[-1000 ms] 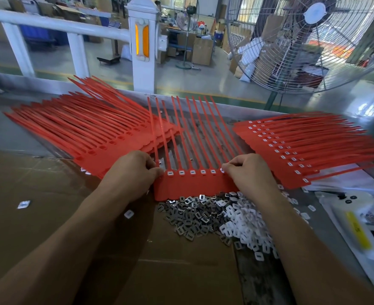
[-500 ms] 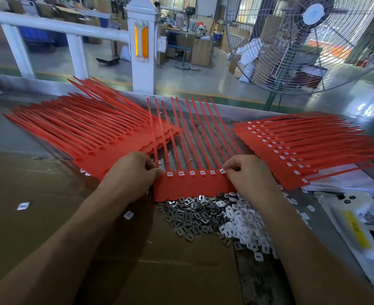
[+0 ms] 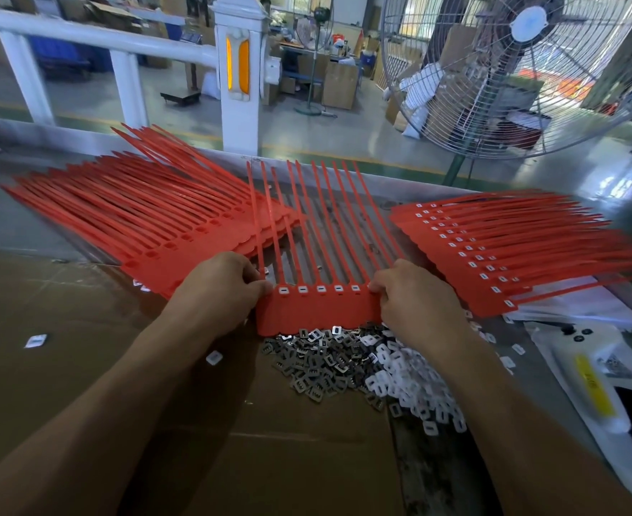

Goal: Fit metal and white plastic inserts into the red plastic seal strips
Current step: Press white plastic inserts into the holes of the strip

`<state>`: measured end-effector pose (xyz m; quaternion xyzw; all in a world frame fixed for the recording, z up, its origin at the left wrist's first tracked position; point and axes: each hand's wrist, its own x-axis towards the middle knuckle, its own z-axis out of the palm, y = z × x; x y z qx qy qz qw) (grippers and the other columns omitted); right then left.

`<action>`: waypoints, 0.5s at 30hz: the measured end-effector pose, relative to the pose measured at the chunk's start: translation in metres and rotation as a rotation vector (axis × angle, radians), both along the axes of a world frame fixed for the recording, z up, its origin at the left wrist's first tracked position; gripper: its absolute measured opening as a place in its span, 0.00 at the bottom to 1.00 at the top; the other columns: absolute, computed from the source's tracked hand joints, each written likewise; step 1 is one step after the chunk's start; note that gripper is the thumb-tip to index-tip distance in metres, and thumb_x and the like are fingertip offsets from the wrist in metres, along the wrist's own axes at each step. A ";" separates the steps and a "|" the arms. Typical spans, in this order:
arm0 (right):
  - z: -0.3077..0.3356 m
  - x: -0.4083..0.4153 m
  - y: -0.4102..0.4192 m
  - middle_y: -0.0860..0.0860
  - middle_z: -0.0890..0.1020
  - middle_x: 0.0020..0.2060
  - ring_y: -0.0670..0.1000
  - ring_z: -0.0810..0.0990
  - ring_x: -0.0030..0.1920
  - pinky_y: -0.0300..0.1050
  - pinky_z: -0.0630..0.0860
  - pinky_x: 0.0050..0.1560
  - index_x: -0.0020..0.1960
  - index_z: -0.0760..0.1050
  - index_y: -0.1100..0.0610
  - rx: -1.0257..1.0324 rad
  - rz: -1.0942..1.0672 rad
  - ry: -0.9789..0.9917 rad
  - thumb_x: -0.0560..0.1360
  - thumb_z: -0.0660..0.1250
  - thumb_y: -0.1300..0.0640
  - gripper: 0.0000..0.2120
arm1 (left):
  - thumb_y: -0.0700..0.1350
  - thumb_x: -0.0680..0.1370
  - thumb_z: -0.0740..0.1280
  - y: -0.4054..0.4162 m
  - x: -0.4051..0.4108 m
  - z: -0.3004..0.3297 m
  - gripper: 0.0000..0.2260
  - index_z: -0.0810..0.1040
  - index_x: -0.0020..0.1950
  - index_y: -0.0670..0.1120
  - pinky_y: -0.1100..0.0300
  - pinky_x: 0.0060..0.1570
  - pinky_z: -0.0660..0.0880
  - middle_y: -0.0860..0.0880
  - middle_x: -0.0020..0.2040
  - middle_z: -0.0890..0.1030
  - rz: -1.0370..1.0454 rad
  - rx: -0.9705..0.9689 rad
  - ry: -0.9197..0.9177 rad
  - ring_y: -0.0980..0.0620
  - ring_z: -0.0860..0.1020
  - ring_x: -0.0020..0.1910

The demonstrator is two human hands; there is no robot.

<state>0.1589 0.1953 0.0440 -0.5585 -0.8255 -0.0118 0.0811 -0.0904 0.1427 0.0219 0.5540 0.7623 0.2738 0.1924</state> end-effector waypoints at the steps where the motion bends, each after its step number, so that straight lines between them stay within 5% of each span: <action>1: 0.000 0.000 0.000 0.51 0.78 0.52 0.55 0.79 0.54 0.53 0.79 0.53 0.60 0.83 0.50 -0.002 0.006 0.001 0.80 0.62 0.62 0.15 | 0.56 0.78 0.71 0.000 0.000 0.000 0.07 0.80 0.45 0.54 0.64 0.26 0.72 0.53 0.35 0.83 0.002 -0.001 -0.002 0.63 0.79 0.28; 6: 0.004 0.024 0.006 0.43 0.81 0.58 0.47 0.81 0.57 0.45 0.76 0.57 0.65 0.81 0.43 -0.202 0.028 0.203 0.84 0.63 0.58 0.15 | 0.56 0.78 0.71 -0.001 -0.001 0.001 0.07 0.80 0.44 0.54 0.63 0.27 0.74 0.53 0.36 0.82 -0.001 0.008 -0.010 0.63 0.79 0.29; 9: 0.010 0.046 0.008 0.36 0.85 0.49 0.37 0.83 0.50 0.41 0.77 0.53 0.55 0.83 0.40 -0.356 0.082 0.426 0.80 0.71 0.57 0.12 | 0.56 0.78 0.71 -0.002 0.000 0.002 0.07 0.80 0.44 0.54 0.62 0.27 0.75 0.53 0.36 0.83 -0.001 -0.002 -0.013 0.61 0.80 0.28; 15: 0.008 0.050 0.009 0.37 0.84 0.42 0.39 0.83 0.41 0.41 0.77 0.43 0.44 0.84 0.40 -0.406 0.175 0.348 0.73 0.79 0.51 0.06 | 0.56 0.78 0.71 -0.003 0.002 0.004 0.07 0.80 0.45 0.54 0.64 0.27 0.72 0.54 0.37 0.82 0.001 -0.006 -0.015 0.58 0.80 0.31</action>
